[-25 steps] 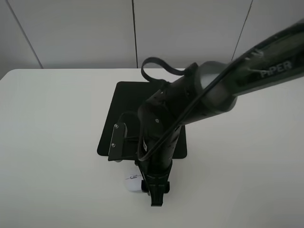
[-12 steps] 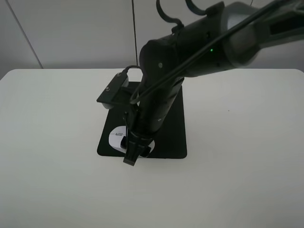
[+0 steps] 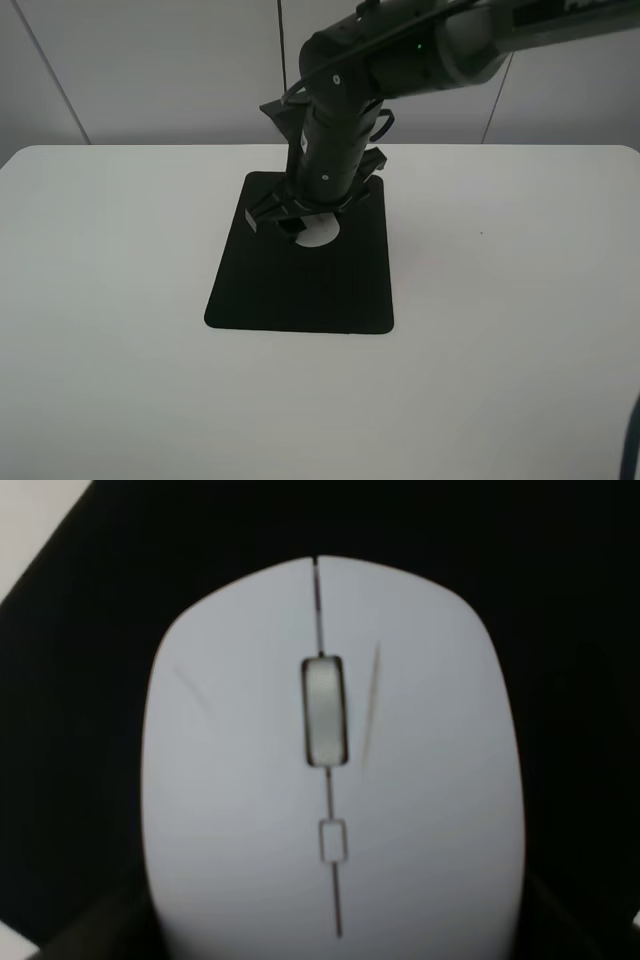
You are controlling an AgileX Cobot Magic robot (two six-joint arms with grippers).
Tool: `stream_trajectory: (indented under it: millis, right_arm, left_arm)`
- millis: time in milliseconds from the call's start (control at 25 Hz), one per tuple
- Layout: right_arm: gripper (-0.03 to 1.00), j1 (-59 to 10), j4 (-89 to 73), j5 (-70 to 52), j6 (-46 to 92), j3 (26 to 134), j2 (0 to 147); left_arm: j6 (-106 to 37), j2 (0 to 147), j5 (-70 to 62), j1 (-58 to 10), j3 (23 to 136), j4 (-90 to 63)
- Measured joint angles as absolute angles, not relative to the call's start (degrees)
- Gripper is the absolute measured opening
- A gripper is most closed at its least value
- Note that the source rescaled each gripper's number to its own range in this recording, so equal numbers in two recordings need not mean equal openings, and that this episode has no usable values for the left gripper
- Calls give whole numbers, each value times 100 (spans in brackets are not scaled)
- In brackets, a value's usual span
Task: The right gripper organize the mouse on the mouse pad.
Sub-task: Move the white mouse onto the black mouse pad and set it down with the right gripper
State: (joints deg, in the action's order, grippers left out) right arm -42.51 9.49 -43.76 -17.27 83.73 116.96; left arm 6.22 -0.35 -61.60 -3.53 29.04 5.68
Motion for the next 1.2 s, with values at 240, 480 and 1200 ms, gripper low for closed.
stream_trajectory:
  millis: [240, 480, 1200]
  right_arm:
    - [1, -4135, 1322, -4697, -2897, 9026, 12266]
    - [1, -4135, 1468, -4807, -3641, 9625, 12822]
    - [1, -3929, 1650, -4593, -4235, 9784, 13459]
  left_arm:
    - [622, -35, -6160, -353, 2904, 568]
    - [622, -35, -6160, -353, 2904, 568]
    - [622, -35, -6160, -353, 2904, 568]
